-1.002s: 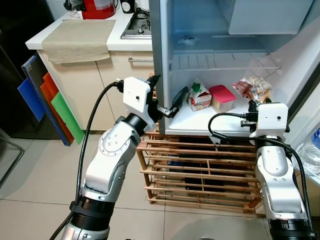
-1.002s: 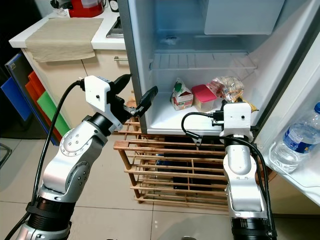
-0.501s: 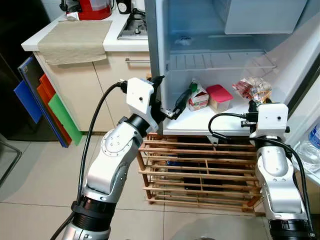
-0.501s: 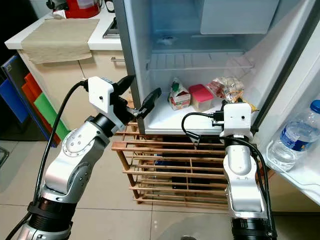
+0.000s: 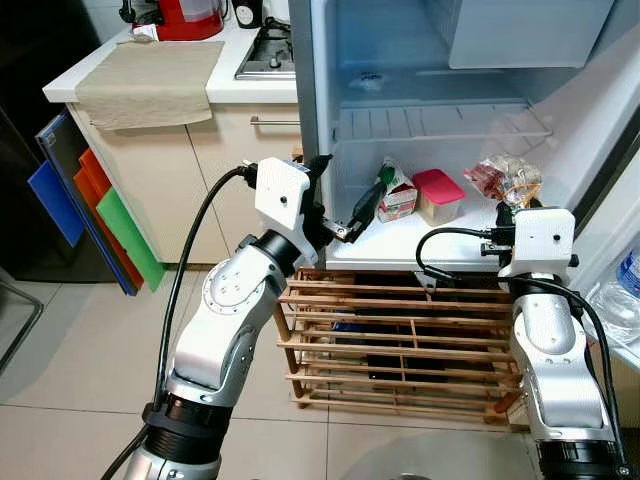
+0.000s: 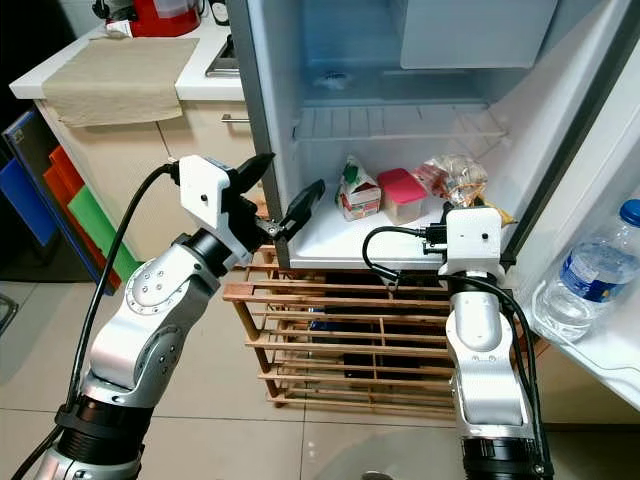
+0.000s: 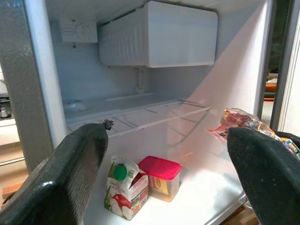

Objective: Restocking fridge

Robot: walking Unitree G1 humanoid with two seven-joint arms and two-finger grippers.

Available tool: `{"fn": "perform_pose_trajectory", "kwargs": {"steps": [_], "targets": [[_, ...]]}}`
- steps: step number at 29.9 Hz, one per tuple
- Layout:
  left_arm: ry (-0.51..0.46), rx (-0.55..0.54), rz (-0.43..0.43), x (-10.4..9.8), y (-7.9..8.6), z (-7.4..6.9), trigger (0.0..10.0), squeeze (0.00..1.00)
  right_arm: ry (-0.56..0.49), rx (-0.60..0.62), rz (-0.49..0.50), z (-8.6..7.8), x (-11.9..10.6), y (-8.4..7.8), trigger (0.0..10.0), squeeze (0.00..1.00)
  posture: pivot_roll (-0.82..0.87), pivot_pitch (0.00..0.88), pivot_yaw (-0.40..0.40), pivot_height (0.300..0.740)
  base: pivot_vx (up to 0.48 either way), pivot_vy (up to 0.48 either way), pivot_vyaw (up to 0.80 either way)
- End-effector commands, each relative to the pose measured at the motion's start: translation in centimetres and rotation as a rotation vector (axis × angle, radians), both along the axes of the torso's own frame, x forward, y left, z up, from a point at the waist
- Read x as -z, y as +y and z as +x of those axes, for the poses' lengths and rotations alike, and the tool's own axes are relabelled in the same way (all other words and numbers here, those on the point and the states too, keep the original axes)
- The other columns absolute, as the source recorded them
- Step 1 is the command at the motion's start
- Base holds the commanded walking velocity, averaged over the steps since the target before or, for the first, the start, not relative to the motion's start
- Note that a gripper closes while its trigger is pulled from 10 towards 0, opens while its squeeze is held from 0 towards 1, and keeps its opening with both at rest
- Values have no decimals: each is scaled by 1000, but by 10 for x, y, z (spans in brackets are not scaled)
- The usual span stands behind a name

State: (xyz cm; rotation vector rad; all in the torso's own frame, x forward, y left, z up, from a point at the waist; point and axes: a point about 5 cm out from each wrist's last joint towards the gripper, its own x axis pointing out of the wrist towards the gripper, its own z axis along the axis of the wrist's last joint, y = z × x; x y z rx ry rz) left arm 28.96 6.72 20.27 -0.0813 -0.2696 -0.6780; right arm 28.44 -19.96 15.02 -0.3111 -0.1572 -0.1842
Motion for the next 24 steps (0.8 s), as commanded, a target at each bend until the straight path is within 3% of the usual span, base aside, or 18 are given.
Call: {"fn": "perform_pose_trajectory", "kwargs": {"steps": [1,10,24], "targets": [[-17,20,3,-3,-2,-3,10000,0,-31,-12,-8,0,-6,2,0,122,-146,0,73,740,480,0,0],[-19,22,16,-3,-2,-3,10000,0,-32,-15,-6,1,-6,3,0,122,-145,0,75,740,460,0,0],[-29,17,13,-4,-2,-3,10000,0,-34,-19,-6,2,-6,4,0,122,-144,0,74,740,0,0,0]]}}
